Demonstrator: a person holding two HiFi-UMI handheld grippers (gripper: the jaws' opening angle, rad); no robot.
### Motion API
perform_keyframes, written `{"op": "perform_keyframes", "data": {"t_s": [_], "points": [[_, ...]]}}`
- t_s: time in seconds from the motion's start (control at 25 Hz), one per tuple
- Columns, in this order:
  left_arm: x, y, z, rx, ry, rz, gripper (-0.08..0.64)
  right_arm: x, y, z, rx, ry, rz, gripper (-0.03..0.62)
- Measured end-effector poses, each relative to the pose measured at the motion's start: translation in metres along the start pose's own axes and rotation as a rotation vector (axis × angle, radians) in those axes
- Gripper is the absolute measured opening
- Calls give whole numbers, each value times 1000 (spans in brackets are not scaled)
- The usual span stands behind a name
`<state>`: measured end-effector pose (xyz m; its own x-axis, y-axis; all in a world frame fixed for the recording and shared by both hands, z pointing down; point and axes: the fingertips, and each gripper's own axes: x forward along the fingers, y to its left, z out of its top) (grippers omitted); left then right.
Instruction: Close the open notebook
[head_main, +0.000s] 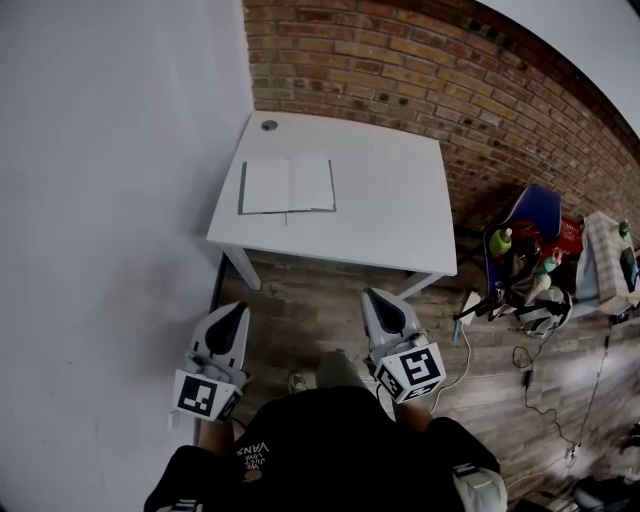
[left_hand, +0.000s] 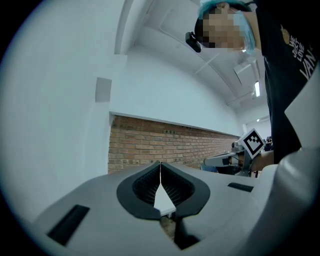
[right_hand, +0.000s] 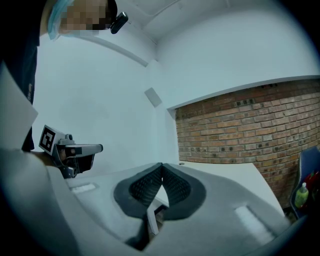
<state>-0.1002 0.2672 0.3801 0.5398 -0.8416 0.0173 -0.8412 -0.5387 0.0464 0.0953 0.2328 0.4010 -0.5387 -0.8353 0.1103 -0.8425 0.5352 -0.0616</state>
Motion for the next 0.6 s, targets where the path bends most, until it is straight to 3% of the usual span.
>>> {"op": "perform_keyframes", "data": {"t_s": [0.6], "points": [[51,28,-4,-16,-3,34,5,54,-40,3,-28,15,43,-2]]}}
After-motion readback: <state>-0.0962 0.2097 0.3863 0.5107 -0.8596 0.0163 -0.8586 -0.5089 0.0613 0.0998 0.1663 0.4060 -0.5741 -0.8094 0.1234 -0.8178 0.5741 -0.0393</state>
